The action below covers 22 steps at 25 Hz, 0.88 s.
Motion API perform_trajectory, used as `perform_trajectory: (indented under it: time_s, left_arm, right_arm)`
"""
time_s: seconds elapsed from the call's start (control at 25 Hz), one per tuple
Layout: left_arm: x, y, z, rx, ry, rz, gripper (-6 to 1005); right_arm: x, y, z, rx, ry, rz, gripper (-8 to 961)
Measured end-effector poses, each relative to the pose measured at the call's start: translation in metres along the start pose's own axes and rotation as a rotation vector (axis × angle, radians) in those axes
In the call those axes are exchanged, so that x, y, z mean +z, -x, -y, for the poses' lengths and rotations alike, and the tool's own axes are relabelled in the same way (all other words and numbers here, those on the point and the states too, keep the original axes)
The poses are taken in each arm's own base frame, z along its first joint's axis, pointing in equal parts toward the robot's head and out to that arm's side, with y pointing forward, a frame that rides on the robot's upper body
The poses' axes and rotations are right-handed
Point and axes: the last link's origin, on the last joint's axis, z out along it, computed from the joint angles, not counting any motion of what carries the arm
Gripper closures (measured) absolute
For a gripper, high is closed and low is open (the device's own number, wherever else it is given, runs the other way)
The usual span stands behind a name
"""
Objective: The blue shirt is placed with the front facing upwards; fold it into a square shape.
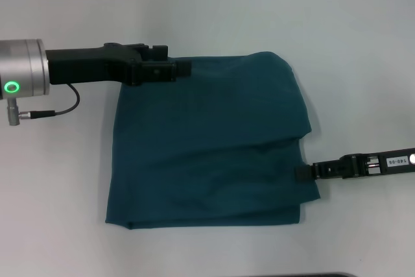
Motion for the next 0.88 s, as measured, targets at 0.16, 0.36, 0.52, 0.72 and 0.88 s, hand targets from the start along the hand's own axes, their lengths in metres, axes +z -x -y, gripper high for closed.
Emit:
perform_trajectory:
  time_s: [0.16, 0.36, 0.52, 0.72, 0.88]
  left_arm:
    - [-0.0003, -0.0015, 0.0004, 0.004, 0.0, 0.001, 155]
    - [-0.001, -0.0022, 0.0008, 0.006, -0.002, 0.001, 156]
    - [-0.0013, -0.0026, 0.0011, 0.007, -0.003, 0.002, 156]
    - [-0.0013, -0.0023, 0.0019, 0.006, -0.009, 0.001, 156]
    - [0.0004, 0.0004, 0.005, 0.002, -0.034, 0.005, 157]
  right_arm:
    - [0.0016, 0.0008, 0.001, 0.014, -0.011, -0.005, 497]
    - [0.0015, 0.0006, 0.0029, 0.033, -0.023, -0.002, 662]
    - [0.002, 0.0009, 0.0031, 0.028, -0.027, -0.007, 844]
    - [0.0031, 0.0019, 0.0014, 0.014, -0.021, -0.019, 944]
    - [0.0035, 0.0031, 0.0004, 0.01, -0.017, -0.02, 949]
